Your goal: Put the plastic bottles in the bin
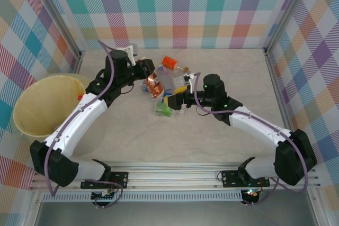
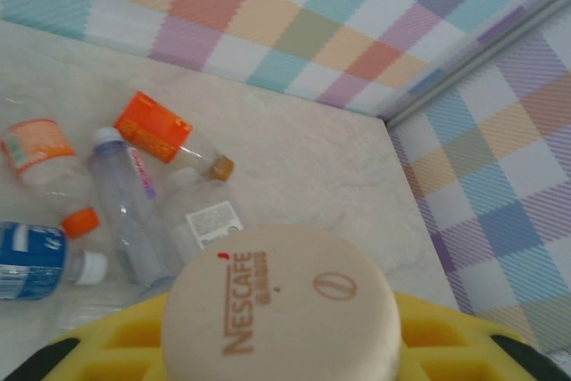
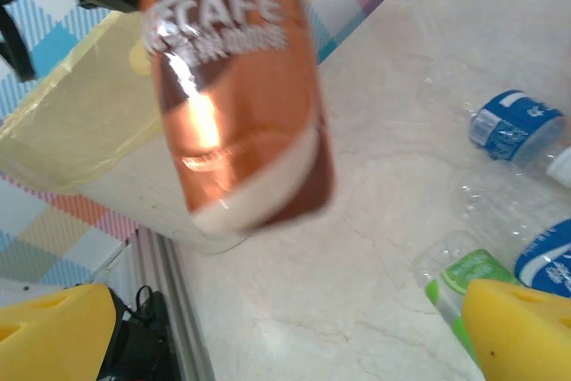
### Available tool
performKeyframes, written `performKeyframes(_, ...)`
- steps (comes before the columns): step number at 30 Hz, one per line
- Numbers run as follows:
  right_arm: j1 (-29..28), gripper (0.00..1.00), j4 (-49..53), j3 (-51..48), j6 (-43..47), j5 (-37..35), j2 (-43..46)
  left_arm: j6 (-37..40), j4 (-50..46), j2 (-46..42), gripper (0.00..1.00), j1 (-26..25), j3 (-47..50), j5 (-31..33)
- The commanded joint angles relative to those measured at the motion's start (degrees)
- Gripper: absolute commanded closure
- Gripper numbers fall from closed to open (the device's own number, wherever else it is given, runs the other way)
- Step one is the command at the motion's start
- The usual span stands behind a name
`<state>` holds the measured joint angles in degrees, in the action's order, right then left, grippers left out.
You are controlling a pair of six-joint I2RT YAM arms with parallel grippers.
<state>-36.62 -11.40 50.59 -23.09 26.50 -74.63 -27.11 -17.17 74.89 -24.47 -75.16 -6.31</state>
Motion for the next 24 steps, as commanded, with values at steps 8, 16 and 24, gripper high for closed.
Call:
performKeyframes(8, -0.21, 0.00, -0.69, -5.76, -2.80, -19.63, 4.65, 7.65, -9.37, -10.93, 0.64, 2.58, -3.73, 12.25)
performKeyframes(16, -0.24, 0.00, -2.85, -5.39, -10.07, -20.95, 0.00, 14.08, -17.44, -13.94, 0.64, 2.76, -12.21, 25.32)
performKeyframes(24, -0.12, 0.00, -6.28, -5.72, -12.41, -23.46, -1.69, 22.06, -18.26, -14.34, 0.64, 3.02, -16.92, 36.04)
